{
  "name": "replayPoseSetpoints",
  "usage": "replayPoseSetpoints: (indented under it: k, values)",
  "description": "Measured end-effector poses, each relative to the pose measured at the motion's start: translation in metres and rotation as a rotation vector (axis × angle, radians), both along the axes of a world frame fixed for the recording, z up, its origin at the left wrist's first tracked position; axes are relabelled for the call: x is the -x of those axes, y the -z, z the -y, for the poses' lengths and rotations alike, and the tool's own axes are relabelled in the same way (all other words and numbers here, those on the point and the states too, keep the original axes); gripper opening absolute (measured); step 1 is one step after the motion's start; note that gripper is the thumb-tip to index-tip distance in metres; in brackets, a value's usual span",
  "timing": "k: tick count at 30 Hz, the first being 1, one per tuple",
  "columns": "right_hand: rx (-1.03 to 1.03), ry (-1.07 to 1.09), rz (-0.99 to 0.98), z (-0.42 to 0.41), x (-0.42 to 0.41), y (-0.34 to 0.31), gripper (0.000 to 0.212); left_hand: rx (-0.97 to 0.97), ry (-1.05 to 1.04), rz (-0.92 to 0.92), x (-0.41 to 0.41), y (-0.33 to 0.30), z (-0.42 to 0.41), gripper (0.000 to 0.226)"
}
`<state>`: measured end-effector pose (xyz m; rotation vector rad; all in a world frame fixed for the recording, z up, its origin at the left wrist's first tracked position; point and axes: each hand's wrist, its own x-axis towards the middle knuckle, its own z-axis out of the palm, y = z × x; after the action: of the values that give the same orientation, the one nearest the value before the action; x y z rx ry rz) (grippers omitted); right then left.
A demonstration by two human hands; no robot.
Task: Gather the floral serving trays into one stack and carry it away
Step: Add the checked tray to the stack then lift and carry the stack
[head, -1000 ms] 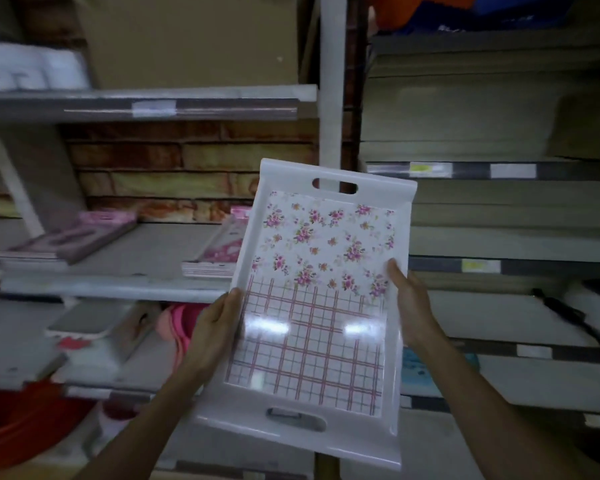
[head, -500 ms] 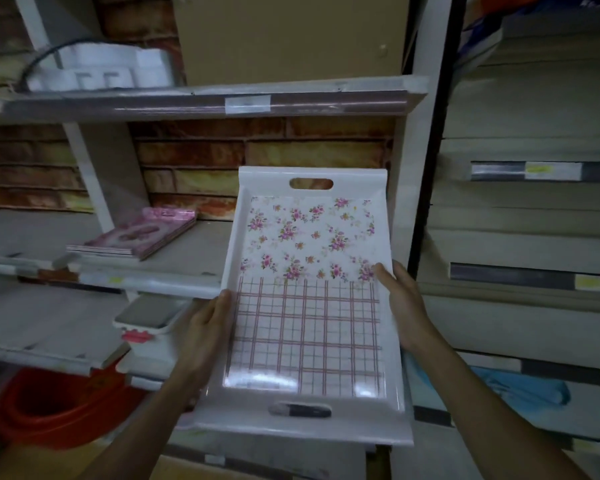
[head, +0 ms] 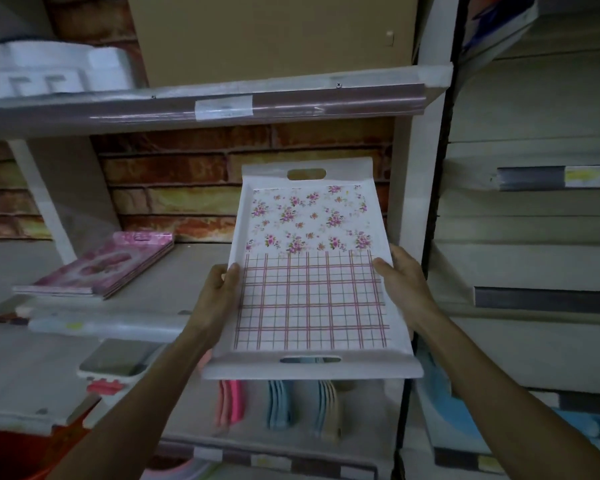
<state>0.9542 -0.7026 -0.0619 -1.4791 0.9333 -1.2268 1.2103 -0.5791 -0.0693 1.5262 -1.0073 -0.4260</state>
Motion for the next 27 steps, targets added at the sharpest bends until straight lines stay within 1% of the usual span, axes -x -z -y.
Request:
replayPoseSetpoints:
  k: [2,5,10,14,20,23,27]
  values:
    - [0.004,0.021,-0.002,0.024,-0.008,-0.005,0.036,-0.028,0.034,0.012,-0.009,-0.009,0.026,0.034]
    - [-0.008,0.063,-0.031,0.059,-0.019,-0.010,0.037,-0.069,0.077,-0.007,-0.023,-0.018,0.063,0.034]
    - [-0.010,0.109,-0.133,0.111,-0.039,-0.009,0.035,-0.098,0.044,0.012,-0.043,-0.016,0.115,0.032]
    - [-0.036,0.154,-0.228,0.141,-0.051,0.005,0.035,-0.143,0.006,0.093,-0.055,-0.003,0.147,0.031]
    - [-0.090,0.171,-0.316,0.153,-0.060,0.029,0.037,-0.281,0.001,0.193,-0.069,0.025,0.172,0.033]
    - [-0.099,0.177,-0.376,0.153,-0.060,0.036,0.039,-0.314,0.020,0.220,-0.071,0.034,0.175,0.033]
    - [-0.090,0.206,-0.424,0.150,-0.059,0.039,0.039,-0.337,0.042,0.306,-0.072,0.038,0.181,0.033]
